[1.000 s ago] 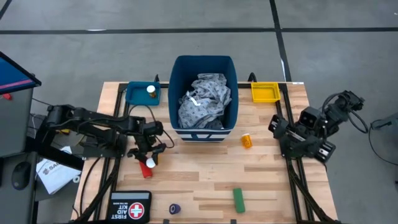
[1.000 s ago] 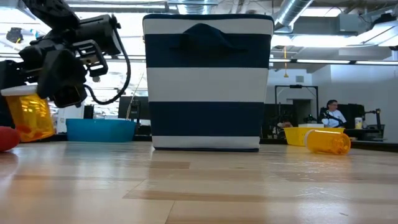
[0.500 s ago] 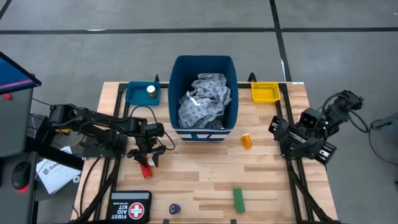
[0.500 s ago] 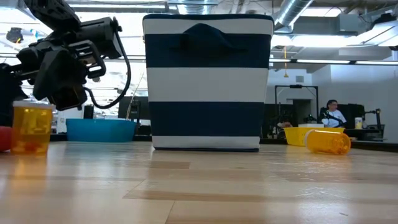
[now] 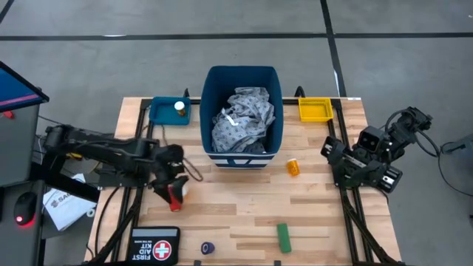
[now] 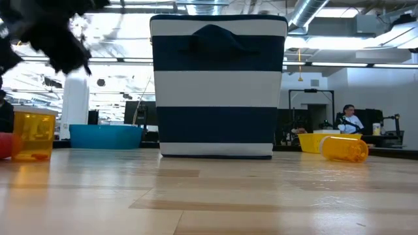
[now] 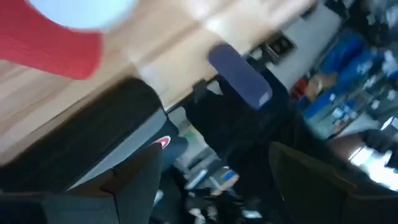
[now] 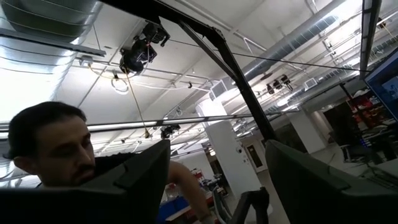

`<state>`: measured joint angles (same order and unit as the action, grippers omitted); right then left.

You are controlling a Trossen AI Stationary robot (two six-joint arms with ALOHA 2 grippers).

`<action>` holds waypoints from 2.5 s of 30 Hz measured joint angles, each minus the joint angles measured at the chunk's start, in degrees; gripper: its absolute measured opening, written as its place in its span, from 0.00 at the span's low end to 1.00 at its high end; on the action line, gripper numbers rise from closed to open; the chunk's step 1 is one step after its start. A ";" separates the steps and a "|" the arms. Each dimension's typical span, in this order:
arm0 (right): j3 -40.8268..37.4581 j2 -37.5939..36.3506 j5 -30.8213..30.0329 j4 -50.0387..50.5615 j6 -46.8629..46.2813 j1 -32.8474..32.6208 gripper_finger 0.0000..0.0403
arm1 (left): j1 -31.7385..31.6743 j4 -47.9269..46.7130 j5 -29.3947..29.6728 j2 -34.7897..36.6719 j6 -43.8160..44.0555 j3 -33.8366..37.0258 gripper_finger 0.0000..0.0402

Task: Pick & place medical supplies in basket/bin
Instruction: Put the left orange pill bottle into the blue bin

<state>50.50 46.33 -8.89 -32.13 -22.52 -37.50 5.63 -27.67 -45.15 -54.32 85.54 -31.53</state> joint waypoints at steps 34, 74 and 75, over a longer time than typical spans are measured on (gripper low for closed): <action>0.00 2.49 -8.26 -1.18 0.19 0.07 0.64 | 24.93 -34.14 56.70 -7.98 -53.85 -21.99 0.92; -0.01 0.09 -9.20 -2.61 0.46 0.13 0.64 | 23.43 -12.18 57.88 -15.11 -46.03 -5.04 0.83; 0.00 0.09 -9.20 -2.61 0.46 0.13 0.64 | 23.43 -12.16 57.88 -15.11 -45.81 -5.04 0.82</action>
<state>50.50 46.41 -18.09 -34.75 -22.06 -37.36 29.06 -39.83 12.73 -69.43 39.74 -36.58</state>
